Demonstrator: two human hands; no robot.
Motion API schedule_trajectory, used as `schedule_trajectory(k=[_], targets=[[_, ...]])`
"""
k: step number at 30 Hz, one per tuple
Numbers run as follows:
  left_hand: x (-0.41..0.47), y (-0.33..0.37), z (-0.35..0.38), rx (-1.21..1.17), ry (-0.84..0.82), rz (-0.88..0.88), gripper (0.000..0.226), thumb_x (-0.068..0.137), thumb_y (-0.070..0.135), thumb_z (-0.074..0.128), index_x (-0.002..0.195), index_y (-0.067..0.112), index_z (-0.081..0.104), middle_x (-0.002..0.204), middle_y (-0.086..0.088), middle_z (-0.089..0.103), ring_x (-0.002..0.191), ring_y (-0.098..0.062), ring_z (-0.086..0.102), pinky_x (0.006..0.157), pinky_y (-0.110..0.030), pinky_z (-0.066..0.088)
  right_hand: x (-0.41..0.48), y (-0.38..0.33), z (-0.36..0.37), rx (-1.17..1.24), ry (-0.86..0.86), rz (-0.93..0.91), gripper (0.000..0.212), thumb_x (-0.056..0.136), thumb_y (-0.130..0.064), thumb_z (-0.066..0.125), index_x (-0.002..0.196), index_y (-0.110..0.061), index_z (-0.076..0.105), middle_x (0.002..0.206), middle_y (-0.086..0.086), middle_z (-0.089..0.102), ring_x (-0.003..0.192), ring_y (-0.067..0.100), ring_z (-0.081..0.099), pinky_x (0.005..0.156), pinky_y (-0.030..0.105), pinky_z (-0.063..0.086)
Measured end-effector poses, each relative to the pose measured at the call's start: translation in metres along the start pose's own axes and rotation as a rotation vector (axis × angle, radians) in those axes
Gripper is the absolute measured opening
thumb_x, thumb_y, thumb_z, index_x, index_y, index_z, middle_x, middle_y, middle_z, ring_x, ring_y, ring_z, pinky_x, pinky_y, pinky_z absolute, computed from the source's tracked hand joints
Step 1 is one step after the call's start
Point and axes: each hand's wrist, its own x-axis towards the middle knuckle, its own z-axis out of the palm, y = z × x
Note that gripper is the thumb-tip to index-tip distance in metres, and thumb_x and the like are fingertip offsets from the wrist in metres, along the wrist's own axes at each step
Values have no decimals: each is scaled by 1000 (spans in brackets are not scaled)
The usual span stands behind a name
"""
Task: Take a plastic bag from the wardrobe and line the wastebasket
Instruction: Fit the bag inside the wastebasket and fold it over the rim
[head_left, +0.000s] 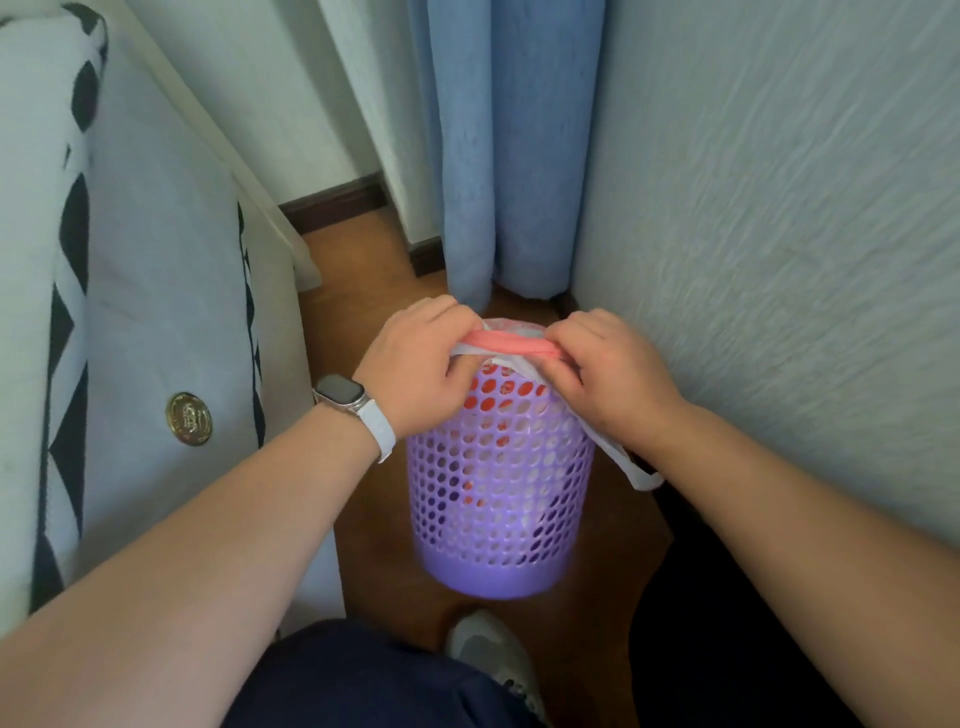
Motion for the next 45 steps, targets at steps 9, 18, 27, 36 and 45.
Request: schedule_trajectory(k=[9,18,27,36,45], targets=[[-2,4,12,-105,-178,19,40,87,45,55,123,28,60,113,7,64,104,-13,56,92,-33,44,4,-6,12,91,-62,-13,17,85,-27,55,88,-10,59,85,10,62,78,31,56,70,36,40],[-6,2,25,-21,-85,-98,18,90,20,53,101,19,67,94,-1,69,89,-24,61,81,-44,49,4,-12,21,22,-47,55,22,83,-33,45,86,-17,60,85,2,59,82,27,52,73,33,27],[-9,1,19,4,13,-234,24,85,17,43,96,9,63,95,-10,66,91,-31,58,86,-46,43,10,-11,10,130,-45,56,35,88,-45,55,112,-19,63,106,-1,63,101,21,55,91,39,42],[-10,-6,21,-143,-49,-236,21,89,28,44,86,16,60,83,1,63,79,-21,57,72,-41,48,4,15,14,92,-43,140,31,89,-39,45,84,-12,61,78,6,57,76,30,52,70,42,44],[-5,8,24,-86,-79,-68,27,91,39,55,115,27,64,111,7,68,104,-16,59,95,-37,40,5,-3,18,92,-35,82,17,86,-29,60,75,-16,58,72,4,60,70,28,54,65,34,39]])
